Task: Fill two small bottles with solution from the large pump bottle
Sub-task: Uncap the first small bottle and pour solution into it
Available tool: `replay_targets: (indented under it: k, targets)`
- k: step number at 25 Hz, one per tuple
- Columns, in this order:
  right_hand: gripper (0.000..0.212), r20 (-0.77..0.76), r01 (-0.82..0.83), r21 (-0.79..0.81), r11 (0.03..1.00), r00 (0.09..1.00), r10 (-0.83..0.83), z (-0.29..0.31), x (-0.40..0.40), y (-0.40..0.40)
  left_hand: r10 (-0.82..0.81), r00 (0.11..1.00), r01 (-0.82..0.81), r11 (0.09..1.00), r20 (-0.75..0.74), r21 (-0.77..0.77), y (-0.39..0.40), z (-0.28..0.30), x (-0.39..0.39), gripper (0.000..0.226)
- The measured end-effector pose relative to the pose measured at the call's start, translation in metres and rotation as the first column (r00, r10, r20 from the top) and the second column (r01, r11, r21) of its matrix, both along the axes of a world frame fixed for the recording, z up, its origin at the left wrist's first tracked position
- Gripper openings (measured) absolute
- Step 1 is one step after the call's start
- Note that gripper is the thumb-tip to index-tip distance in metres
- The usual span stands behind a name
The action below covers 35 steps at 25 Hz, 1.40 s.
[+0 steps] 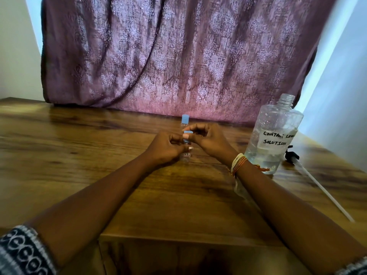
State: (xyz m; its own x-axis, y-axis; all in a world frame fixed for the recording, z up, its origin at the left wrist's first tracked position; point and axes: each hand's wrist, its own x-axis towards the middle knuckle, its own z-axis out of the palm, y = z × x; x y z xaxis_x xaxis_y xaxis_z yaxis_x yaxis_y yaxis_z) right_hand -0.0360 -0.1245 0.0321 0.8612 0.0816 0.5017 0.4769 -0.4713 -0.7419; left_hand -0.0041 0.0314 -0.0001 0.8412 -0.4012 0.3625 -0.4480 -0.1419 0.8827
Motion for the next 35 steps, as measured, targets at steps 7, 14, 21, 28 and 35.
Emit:
replay_targets:
  k: [7, 14, 21, 28, 35]
  targets:
    - [0.026, -0.082, -0.201, -0.008, 0.98, 0.976, 0.2, 0.005, -0.002, -0.012, -0.068, 0.996, 0.067, 0.998, -0.058, -0.013, 0.005, -0.002, 0.002, 0.01]
    - [0.042, -0.136, -0.035, 0.141, 0.989, 0.989, 0.054, -0.003, -0.002, -0.005, -0.049, 0.993, 0.043, 0.998, -0.107, -0.055, 0.008, -0.004, 0.004, 0.024]
    - [0.039, -0.127, -0.003, 0.133, 0.991, 0.992, 0.02, -0.003, -0.003, -0.002, -0.033, 0.994, 0.03, 0.999, -0.107, -0.026, 0.01, -0.007, 0.006, 0.03]
    - [0.06, -0.177, -0.117, 0.176, 0.977, 0.973, 0.148, -0.005, -0.004, -0.002, -0.029, 0.993, 0.026, 0.999, -0.118, -0.028, 0.009, 0.0, -0.003, 0.014]
    - [0.053, -0.143, -0.087, 0.135, 0.987, 0.984, 0.107, -0.006, -0.006, -0.001, -0.001, 0.994, -0.001, 1.0, -0.108, -0.021, 0.008, 0.002, -0.005, 0.014]
